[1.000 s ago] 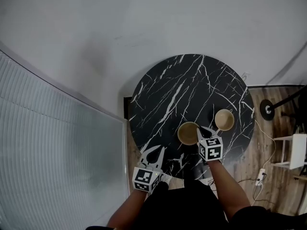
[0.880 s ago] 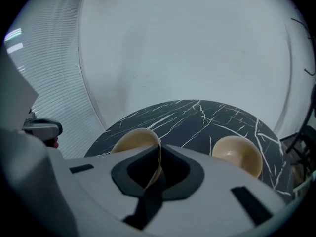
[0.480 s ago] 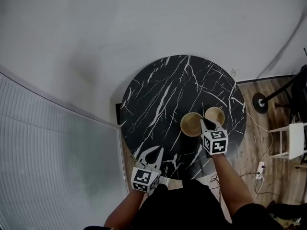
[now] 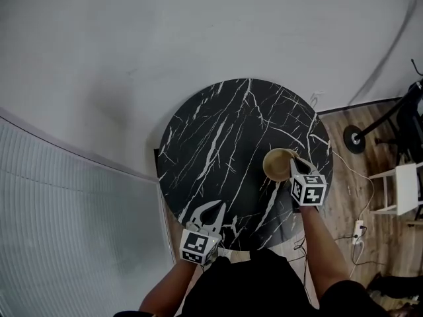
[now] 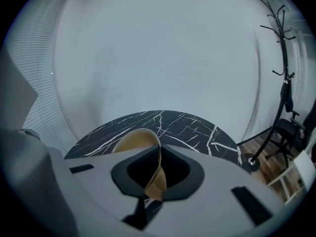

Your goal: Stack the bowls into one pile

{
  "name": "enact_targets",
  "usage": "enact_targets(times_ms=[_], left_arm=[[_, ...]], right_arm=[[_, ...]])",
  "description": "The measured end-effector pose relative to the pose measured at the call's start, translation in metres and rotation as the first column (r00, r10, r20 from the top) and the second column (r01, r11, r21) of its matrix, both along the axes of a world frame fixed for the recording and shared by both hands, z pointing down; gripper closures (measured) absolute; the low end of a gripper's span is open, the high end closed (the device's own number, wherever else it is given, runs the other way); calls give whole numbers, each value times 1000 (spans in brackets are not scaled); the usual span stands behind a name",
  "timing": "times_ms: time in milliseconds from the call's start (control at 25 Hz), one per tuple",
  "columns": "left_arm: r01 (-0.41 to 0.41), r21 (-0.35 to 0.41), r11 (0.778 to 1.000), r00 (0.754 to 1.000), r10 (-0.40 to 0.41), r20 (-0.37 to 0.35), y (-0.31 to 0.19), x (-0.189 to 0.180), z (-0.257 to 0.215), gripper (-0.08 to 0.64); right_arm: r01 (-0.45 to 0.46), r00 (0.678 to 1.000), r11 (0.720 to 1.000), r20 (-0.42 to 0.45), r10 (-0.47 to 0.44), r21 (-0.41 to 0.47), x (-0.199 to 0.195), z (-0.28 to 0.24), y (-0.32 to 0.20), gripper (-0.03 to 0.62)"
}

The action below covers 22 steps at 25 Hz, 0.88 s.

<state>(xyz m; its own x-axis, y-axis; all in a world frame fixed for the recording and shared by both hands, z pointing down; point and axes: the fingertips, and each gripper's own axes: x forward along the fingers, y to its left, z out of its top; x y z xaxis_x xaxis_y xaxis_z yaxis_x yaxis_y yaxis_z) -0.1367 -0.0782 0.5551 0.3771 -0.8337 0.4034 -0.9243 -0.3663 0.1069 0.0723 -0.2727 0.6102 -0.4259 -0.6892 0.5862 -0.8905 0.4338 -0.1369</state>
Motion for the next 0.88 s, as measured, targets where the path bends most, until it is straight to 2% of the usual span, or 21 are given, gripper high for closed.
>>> enact_targets(times_ms=[440, 600, 880], left_arm=[[-31, -11, 999, 999, 31, -26, -30, 33, -1, 548], [-34, -40, 999, 999, 32, -28, -33, 38, 8, 548], [-38, -27, 999, 999, 38, -24, -45, 42, 6, 548]], right_arm=[[-101, 995, 993, 7, 102, -65, 41, 25, -15, 566], [-103, 994, 989, 13, 105, -103, 44, 40, -16, 563], [-93, 996, 987, -1, 94, -130, 43, 54, -21, 561]])
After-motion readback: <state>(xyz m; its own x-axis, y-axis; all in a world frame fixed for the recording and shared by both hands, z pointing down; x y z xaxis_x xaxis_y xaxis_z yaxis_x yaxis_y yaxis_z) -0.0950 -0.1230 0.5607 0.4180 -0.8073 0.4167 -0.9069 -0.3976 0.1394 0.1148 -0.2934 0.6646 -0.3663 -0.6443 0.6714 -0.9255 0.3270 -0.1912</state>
